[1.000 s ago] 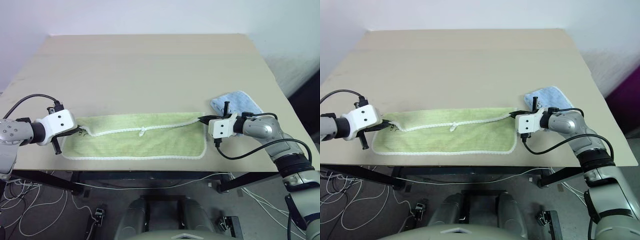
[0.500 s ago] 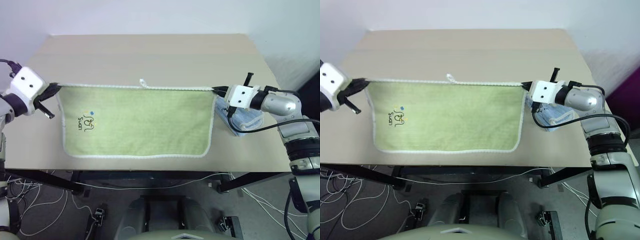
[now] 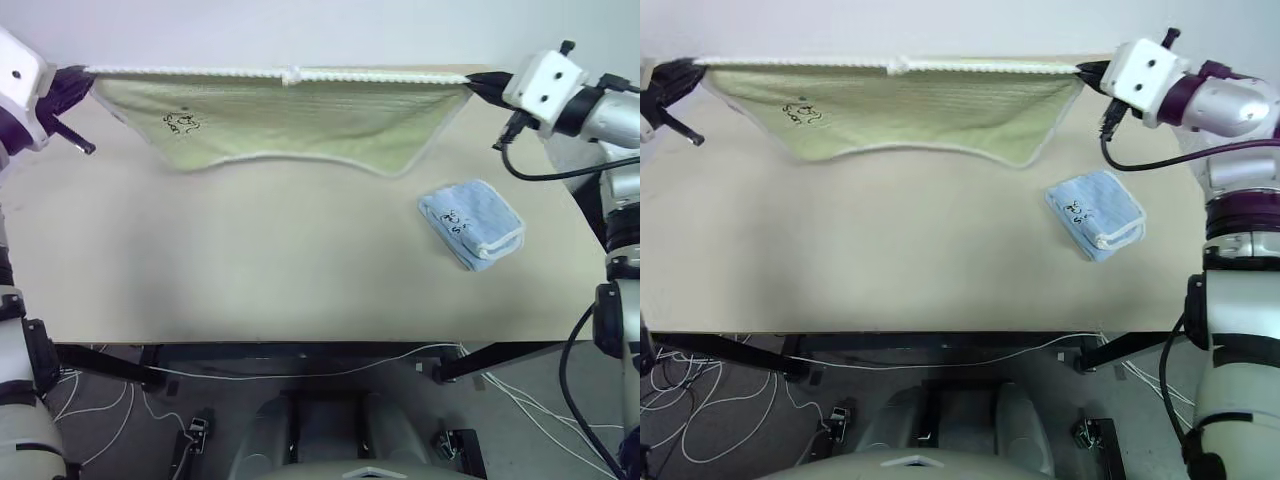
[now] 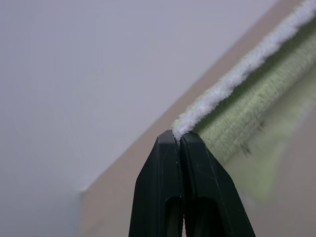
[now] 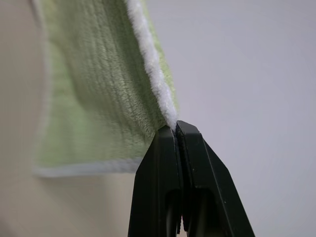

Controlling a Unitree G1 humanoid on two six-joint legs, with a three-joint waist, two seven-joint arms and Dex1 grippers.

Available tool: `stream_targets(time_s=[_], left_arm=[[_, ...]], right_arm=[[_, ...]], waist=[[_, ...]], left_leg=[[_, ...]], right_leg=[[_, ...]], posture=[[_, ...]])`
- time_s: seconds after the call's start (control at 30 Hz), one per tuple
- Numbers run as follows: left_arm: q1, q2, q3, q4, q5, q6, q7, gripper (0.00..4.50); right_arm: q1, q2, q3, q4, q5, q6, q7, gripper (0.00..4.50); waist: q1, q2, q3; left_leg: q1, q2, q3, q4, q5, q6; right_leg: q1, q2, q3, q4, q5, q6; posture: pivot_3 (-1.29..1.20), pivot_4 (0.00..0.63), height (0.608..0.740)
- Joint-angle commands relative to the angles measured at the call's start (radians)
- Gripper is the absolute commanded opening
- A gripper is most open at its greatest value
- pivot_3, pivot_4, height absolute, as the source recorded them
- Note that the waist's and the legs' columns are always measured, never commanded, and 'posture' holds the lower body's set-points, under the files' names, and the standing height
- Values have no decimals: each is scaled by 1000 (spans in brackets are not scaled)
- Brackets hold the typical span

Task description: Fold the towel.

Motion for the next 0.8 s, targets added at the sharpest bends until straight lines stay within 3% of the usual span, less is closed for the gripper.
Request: stream_targets(time_s=[0.03, 0.23, 0.4, 0.63, 0.8], left_arm=[[175, 86, 134, -111, -96, 54, -106, 0], [616, 106, 270, -351, -209, 178, -297, 0], [904, 96, 349, -486, -241, 266, -384, 0], [1074, 53, 394, -558, -264, 331, -408, 0], [1020, 49, 350, -550, -260, 335, -369, 0]], right_arm=[[141, -80, -96, -215, 162, 184, 118, 23], [593, -180, -162, -649, 359, 508, 251, 23], [877, -251, -232, -868, 466, 695, 318, 23], [1009, -284, -286, -943, 515, 796, 373, 23], [925, -241, -240, -908, 486, 776, 346, 23]], waist=[[-6, 0, 0], [-6, 0, 0], [-5, 1, 0], [7, 1, 0], [15, 1, 0]], left_leg=[[0, 0, 0, 0, 0, 0], [0, 1, 0, 1, 0, 1], [2, 1, 0, 1, -1, 1], [3, 2, -1, 0, -1, 1], [4, 2, -1, 0, -1, 1]], right_leg=[[0, -1, 0, 0, 0, 0], [1, -2, 0, 0, 0, 0], [3, -3, 0, -3, 0, 0], [6, -3, 0, -6, 0, -1], [6, -4, 0, -7, 0, -1]], posture=[[0, 150, 740], [0, 150, 740], [0, 150, 740], [0, 150, 740], [0, 150, 740]])
